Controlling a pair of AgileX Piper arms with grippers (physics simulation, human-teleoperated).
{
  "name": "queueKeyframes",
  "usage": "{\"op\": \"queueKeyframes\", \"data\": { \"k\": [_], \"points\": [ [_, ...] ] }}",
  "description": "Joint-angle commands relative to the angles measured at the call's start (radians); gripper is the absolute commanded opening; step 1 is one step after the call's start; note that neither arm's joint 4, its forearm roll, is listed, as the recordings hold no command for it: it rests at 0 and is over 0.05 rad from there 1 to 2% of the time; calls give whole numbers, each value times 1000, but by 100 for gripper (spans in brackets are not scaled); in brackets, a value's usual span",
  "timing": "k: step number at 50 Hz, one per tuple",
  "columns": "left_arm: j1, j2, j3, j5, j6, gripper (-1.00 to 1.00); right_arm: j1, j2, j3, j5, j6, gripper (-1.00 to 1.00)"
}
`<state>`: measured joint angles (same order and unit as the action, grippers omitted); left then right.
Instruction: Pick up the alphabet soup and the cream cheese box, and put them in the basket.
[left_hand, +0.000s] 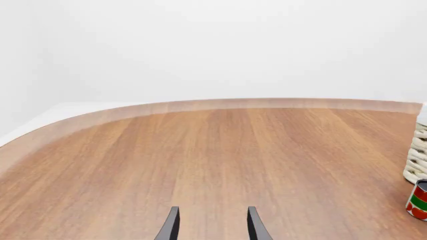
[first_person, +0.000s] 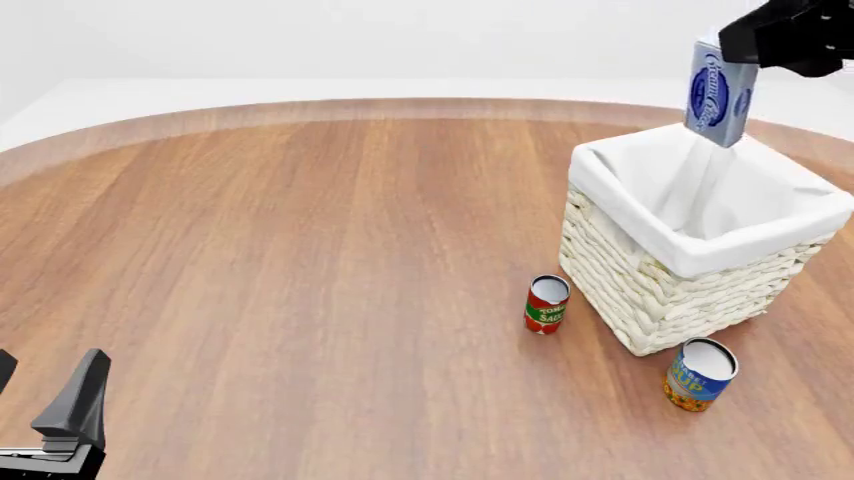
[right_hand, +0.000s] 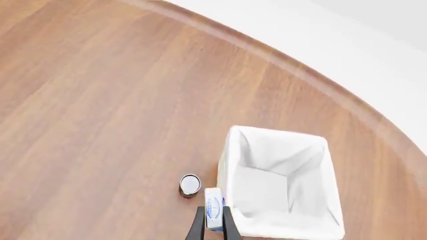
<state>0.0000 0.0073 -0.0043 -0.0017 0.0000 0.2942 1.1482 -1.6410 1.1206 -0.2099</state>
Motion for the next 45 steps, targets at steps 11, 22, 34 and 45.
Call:
{"op": "queueKeyframes", "data": {
  "k": [11, 22, 34, 45],
  "points": [
    [0, 0, 0, 0, 0, 100, -74, 37, 83, -66, -5, -100],
    [0, 0, 0, 0, 0, 100, -102, 58, 95, -86, -14, -100],
    [0, 0, 0, 0, 0, 100, -139, 90, 116, -112, -29, -100],
    [0, 0, 0, 0, 0, 100, -174, 126, 141, -140, -40, -100]
  ]
}}
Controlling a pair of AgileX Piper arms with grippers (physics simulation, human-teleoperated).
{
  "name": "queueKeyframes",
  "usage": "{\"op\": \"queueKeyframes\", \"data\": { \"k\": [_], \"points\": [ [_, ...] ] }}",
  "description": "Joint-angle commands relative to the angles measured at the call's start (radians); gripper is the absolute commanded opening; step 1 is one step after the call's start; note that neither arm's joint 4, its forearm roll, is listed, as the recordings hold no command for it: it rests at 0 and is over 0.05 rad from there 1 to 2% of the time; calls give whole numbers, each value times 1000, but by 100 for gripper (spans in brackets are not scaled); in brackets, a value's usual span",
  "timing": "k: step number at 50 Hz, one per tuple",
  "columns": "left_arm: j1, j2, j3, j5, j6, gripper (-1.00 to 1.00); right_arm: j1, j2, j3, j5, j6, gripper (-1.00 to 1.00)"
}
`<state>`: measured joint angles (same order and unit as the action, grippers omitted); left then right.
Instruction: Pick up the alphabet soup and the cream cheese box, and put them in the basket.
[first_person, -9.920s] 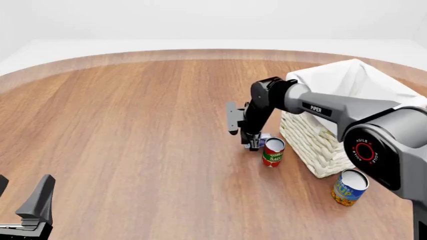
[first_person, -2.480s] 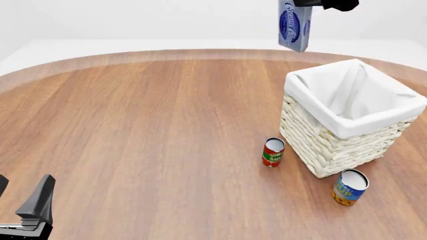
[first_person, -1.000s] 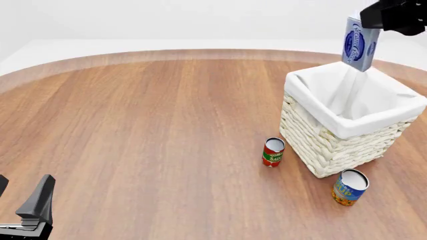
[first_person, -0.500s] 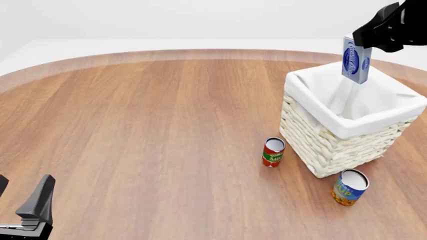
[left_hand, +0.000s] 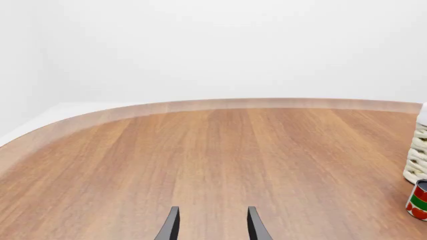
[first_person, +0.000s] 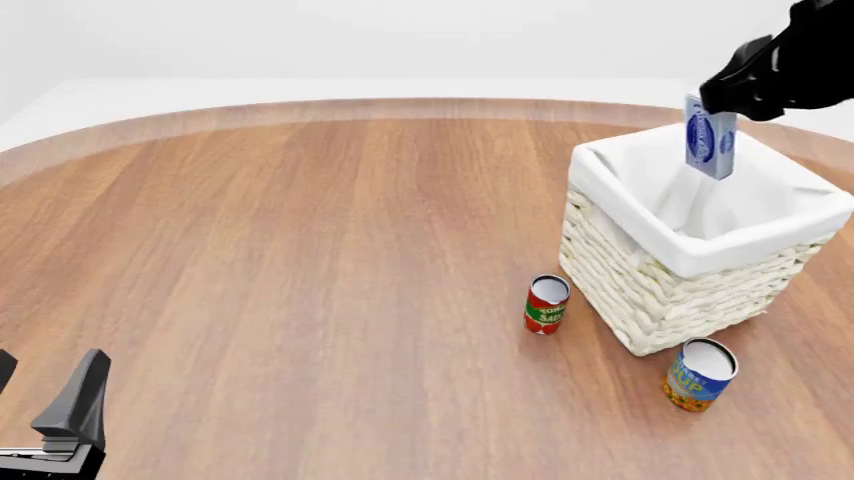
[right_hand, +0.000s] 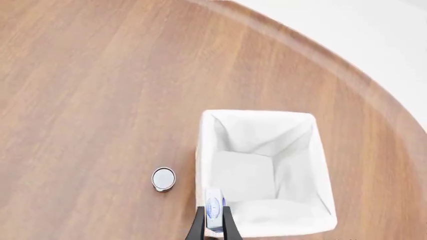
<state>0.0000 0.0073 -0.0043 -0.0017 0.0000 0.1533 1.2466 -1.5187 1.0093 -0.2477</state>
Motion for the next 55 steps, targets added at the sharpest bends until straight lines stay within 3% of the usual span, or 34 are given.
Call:
{"op": "queueKeyframes", "data": {
  "k": [1, 55],
  "points": [
    [0, 0, 0, 0, 0, 100, -37, 30, 22, -33, -4, -100],
    [0, 0, 0, 0, 0, 100, -141, 180, 33, -124, -52, -100]
  ]
}}
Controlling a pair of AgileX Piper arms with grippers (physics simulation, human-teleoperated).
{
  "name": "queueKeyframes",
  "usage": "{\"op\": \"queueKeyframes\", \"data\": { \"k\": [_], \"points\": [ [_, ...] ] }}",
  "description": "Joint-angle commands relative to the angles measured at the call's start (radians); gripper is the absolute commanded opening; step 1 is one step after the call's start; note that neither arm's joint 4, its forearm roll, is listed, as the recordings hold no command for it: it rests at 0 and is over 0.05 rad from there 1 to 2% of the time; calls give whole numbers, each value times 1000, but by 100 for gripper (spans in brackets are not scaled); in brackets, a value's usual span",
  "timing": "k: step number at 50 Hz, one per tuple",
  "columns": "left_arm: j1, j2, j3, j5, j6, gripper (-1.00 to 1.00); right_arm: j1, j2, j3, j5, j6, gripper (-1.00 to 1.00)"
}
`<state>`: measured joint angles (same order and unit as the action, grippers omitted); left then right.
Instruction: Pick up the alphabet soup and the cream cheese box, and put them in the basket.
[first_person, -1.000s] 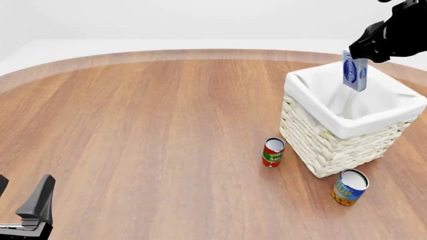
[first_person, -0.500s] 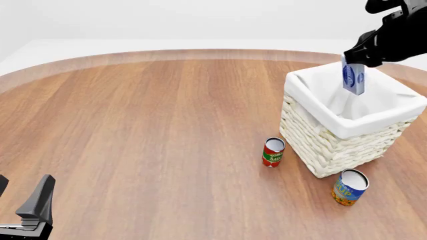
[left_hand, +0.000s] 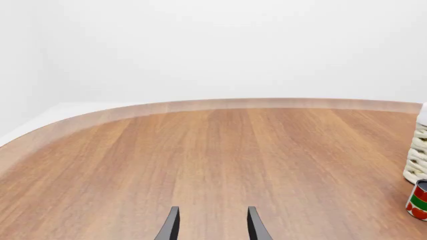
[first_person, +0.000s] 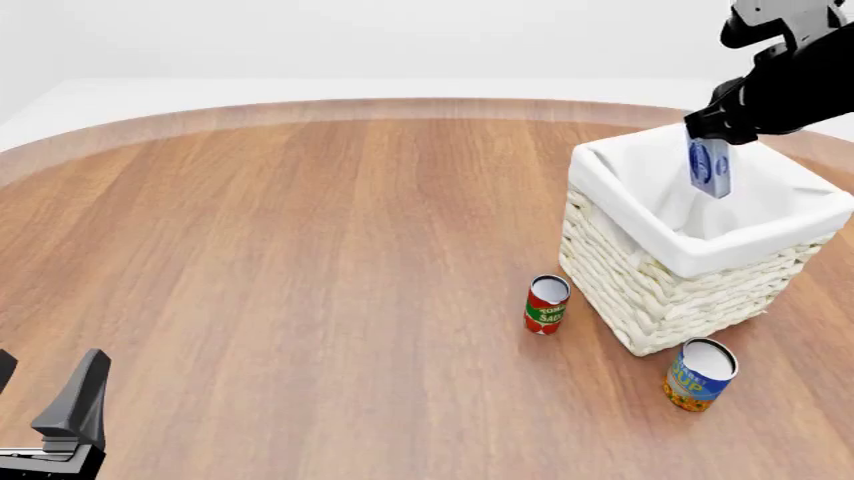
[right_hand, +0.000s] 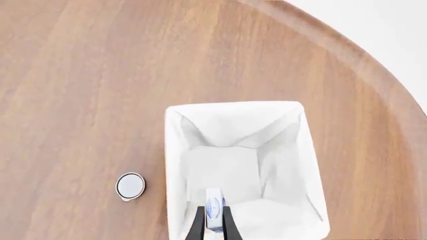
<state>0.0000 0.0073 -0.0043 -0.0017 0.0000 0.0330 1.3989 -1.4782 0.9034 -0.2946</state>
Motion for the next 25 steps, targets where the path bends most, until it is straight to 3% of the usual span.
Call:
{"op": "queueKeyframes", "data": {
  "k": [1, 25],
  "points": [
    [0, 0, 0, 0, 0, 100, -21, 30, -6, -20, -6, -100],
    [0, 0, 0, 0, 0, 100, -33, 91, -5, -56, -7, -100]
  ]
}}
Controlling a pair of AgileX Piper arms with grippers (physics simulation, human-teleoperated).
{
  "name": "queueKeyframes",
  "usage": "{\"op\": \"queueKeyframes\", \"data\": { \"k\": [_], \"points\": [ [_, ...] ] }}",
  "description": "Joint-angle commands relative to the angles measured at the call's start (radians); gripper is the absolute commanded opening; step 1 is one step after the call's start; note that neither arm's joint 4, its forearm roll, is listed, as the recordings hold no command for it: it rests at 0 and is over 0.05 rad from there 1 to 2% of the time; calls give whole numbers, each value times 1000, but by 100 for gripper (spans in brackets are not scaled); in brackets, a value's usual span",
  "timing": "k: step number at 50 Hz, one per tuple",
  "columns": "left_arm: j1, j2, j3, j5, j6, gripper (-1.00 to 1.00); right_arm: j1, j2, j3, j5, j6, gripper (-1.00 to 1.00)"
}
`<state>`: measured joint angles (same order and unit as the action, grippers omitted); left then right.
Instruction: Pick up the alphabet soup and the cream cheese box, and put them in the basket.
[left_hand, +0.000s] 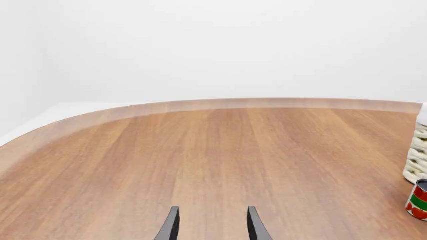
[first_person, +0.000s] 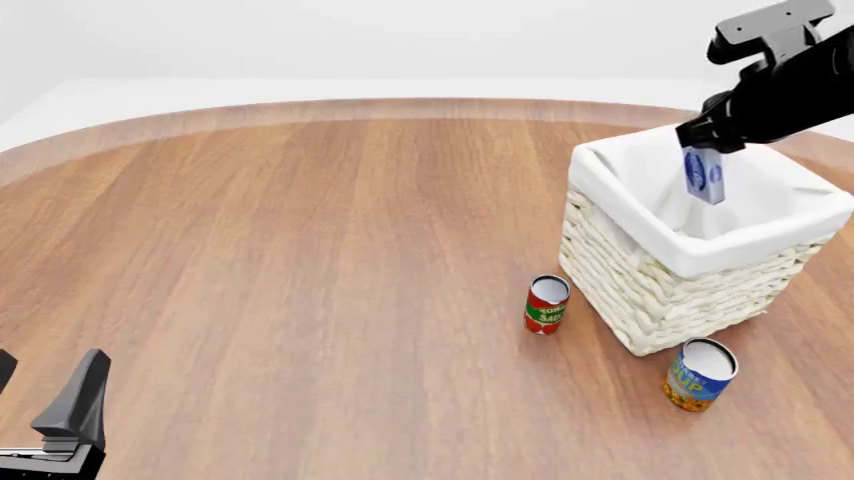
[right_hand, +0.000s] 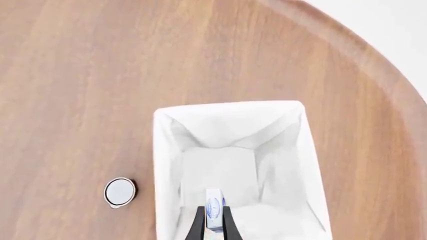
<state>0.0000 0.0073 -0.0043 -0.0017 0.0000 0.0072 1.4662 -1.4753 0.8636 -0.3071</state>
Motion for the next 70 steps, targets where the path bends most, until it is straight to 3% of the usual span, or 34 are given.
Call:
{"op": "queueKeyframes", "data": {
  "k": [1, 61, 62, 70],
  "points": [
    [0, 0, 0, 0, 0, 100, -7, 25, -6, -17, 4, -100],
    [0, 0, 0, 0, 0, 100, -51, 171, -51, -61, -4, -100],
    [0, 0, 0, 0, 0, 100, -50, 167, -50, -60, -4, 100],
    [0, 0, 0, 0, 0, 100, -47, 154, -56, -44, -1, 100]
  ]
}}
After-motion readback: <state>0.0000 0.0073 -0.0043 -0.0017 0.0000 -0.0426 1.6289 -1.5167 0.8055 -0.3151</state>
